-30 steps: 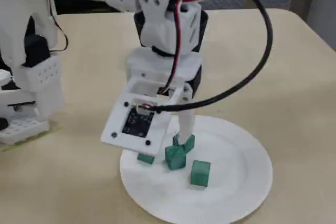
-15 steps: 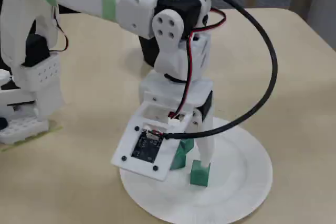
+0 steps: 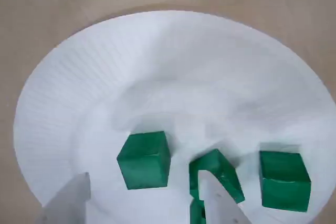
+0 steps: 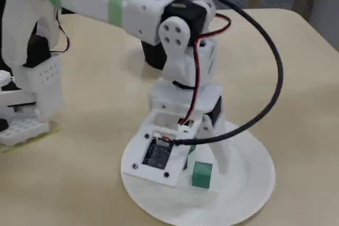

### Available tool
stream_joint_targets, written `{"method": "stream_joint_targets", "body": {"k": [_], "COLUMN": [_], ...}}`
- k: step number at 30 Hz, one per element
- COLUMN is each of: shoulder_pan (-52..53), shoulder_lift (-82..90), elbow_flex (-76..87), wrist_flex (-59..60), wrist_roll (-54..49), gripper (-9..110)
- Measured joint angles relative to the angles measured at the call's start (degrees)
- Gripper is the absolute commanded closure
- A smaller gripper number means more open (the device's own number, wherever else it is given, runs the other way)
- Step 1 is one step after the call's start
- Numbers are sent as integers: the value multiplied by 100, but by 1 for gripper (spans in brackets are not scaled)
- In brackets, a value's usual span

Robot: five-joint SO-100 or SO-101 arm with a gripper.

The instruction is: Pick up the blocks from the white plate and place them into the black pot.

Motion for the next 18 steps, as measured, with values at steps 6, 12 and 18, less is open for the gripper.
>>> {"method": "stream_joint_targets", "body": {"k": [6,12,18], "shoulder_pan": [-18,-26,-53], "shoulder_lift": [-167,-492,-879], "elbow_flex": [-9,-44,-466], "wrist_flex": [-246,-571,-650], "wrist_roll": [18,193,316], "gripper": [73,78,104]}}
